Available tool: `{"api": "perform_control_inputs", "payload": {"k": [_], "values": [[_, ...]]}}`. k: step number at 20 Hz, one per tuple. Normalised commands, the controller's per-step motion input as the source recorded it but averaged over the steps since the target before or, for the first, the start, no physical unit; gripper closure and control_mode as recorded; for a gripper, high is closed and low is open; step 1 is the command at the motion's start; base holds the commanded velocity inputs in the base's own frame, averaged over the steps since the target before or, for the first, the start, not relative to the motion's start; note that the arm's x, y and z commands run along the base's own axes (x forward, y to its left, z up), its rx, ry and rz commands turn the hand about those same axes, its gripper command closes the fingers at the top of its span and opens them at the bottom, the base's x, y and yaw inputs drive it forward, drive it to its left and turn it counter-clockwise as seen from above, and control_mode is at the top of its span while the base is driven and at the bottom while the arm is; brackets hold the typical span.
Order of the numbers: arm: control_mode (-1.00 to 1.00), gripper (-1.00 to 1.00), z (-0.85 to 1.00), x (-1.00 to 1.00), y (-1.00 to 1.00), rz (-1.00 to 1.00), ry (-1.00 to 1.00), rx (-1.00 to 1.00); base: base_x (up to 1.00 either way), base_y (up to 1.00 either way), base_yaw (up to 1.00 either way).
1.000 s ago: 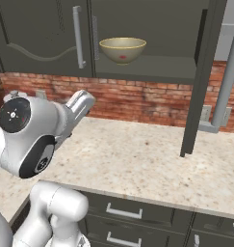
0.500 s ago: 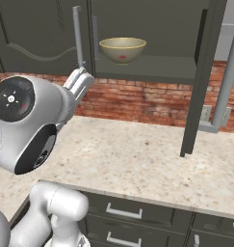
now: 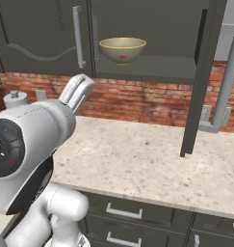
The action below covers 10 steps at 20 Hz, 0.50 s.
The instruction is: Pick the mug and place it in the sink. Pick the bowl and place it in the open cabinet and then close the cabinet.
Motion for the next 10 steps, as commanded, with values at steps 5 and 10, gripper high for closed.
{"api": "perform_control_inputs", "payload": {"k": [5, 10], "values": [[-1.00, -1.00, 0.00, -0.07, -0.23, 0.00, -0.10, 0.00, 0.00, 0.00, 0.00], [-1.00, -1.00, 0.00, -0.08, -0.55, 0.02, -0.11, 0.03, 0.00, 0.00, 0.00]]}}
